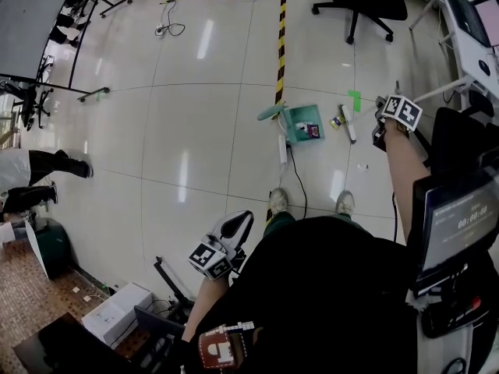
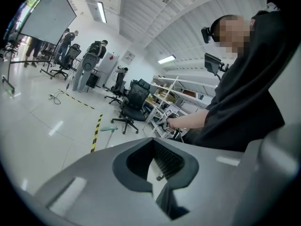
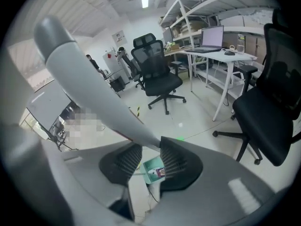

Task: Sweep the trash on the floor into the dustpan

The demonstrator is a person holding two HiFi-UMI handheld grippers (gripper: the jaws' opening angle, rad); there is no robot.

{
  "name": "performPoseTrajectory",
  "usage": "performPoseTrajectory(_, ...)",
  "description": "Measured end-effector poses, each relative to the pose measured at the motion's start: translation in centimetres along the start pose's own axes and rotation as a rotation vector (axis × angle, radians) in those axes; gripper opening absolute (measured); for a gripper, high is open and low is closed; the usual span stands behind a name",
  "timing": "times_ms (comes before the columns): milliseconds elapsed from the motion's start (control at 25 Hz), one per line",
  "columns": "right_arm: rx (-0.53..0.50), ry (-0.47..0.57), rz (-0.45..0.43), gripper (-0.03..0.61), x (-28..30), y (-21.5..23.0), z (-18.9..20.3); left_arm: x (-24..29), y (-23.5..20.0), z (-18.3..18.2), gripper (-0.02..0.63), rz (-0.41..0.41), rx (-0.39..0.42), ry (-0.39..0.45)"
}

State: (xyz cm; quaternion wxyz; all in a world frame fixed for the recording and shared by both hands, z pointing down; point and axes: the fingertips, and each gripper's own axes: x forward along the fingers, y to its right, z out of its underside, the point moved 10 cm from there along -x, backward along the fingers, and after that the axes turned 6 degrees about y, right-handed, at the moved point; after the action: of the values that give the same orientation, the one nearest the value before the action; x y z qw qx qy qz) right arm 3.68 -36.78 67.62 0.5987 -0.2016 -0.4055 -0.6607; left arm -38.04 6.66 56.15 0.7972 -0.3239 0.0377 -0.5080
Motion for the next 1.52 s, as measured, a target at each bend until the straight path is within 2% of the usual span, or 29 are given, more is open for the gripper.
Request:
performPoseTrajectory(280, 0.100, -0.008, -0.048, 0.097, -1.8, 0.0, 0.5, 0.4, 0.4, -0.7, -0.003, 0.038, 0.024, 0.048)
performPoseTrajectory(600, 0.016, 0.044, -0.095, 0.081, -6.6, 2.9, -1.6, 1.5, 1.5, -1.4, -0.003, 0.073, 0.064, 0.044)
performPoseTrajectory(840, -0.138, 0.049, -0.213, 0.090, -12.5, 5.3, -1.7, 4.3, 3.2, -1.4, -0.003, 0.157, 0.115, 0.060)
performPoseTrajectory(1000, -0.215, 0.063, -0.262, 0.094, -16.7, 8.1, -1.3, 7.6, 5.7, -2.0, -0.003, 0.224, 0.137, 0.046)
performPoseTrajectory(1160, -0.251, 0.073, -0.300, 0.094, -20.0, 11.8, -0.9, 11.3, 9.7, -3.5, -0.003, 0.309, 0.147, 0.074)
performPoseTrajectory(1240, -0.253, 0.078, -0.321, 0.092, -21.4, 13.8, -0.7, 12.7, 11.1, -3.7, -0.003, 0.338, 0.182, 0.082)
performPoseTrajectory(1400, -0.275, 0.078, -0.361, 0.091, -23.1, 16.6, -0.5, 14.8, 12.9, -4.1, -0.003, 0.333, 0.246, 0.085)
performPoseTrajectory(1520, -0.294, 0.041, -0.381, 0.089, -23.7, 18.5, 0.9, 15.7, 14.9, -3.8, -0.003, 0.330, 0.252, 0.104)
